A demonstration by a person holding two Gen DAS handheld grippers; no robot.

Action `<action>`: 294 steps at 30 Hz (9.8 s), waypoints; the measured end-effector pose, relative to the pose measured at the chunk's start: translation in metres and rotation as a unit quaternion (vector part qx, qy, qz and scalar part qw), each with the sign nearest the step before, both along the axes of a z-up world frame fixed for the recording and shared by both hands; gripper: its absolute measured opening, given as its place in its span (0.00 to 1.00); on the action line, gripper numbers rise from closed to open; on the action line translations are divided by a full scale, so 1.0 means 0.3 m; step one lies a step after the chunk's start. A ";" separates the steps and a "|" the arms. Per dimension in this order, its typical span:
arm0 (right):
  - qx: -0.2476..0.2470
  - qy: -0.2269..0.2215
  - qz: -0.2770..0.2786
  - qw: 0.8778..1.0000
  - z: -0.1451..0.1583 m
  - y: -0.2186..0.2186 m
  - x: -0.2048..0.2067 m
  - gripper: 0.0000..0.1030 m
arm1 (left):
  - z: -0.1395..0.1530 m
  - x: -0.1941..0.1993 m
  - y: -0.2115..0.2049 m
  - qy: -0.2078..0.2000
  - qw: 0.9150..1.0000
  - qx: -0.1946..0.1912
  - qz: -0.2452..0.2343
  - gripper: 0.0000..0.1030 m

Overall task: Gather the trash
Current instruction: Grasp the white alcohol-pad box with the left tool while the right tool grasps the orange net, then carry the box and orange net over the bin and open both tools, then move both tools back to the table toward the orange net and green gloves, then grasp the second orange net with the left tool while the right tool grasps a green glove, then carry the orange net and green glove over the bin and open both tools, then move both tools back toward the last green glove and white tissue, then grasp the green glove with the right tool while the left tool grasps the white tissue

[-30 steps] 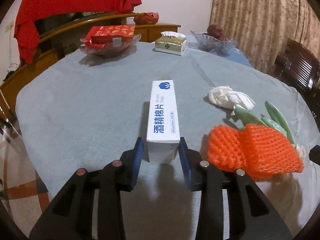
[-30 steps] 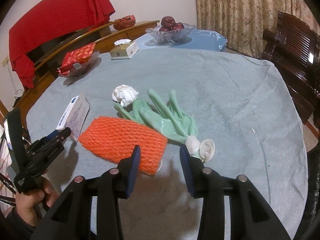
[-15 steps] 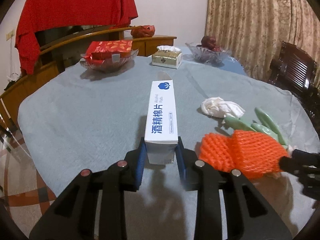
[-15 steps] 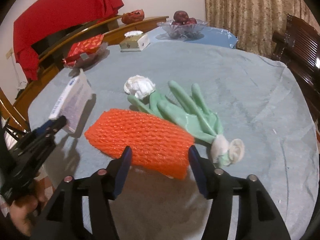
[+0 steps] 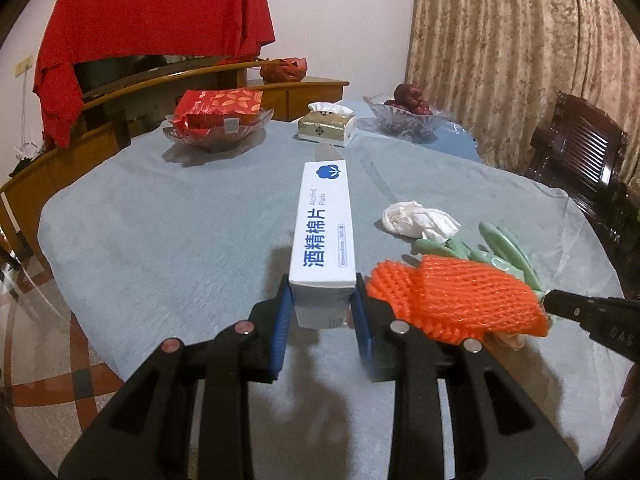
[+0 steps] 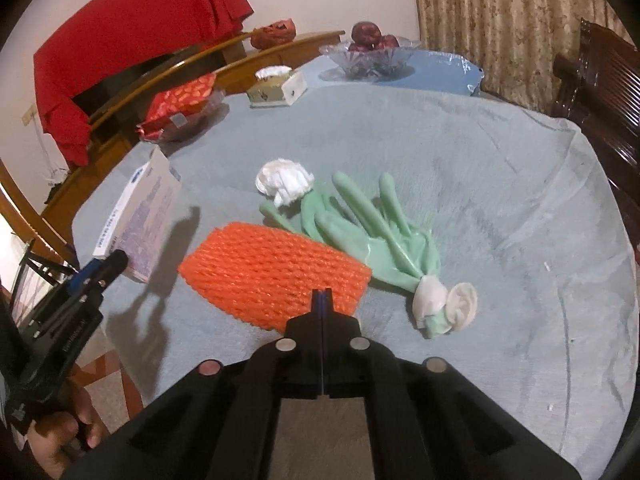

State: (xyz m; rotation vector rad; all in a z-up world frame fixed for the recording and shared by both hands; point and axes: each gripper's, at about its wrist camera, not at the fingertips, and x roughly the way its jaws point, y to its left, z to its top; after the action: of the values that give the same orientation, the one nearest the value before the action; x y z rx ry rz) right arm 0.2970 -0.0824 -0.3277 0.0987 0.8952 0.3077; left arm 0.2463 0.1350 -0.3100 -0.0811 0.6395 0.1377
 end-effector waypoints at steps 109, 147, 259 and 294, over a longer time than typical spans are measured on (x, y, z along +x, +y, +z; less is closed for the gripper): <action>0.007 -0.074 -0.243 0.967 0.197 -0.883 -0.476 0.37 | 0.151 -0.145 -0.680 -0.030 0.990 0.027 -0.136 0.66; -0.042 0.003 -0.047 0.998 -0.120 -0.210 0.044 0.47 | -0.209 0.227 -0.148 0.123 0.990 -0.030 -0.061 0.94; -0.023 -0.047 -0.244 0.968 0.211 -0.927 -0.517 0.50 | 0.129 -0.072 -0.757 0.047 0.980 0.025 -0.193 0.72; -0.065 0.013 -0.024 0.997 -0.122 0.074 0.110 0.50 | -0.045 0.086 -0.015 0.030 0.997 0.020 -0.070 0.73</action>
State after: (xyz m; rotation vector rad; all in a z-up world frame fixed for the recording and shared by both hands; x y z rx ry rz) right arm 0.3299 -0.0602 -0.3644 0.0039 0.9349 0.2024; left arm 0.2720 0.1304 -0.3236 0.0067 0.6990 0.0178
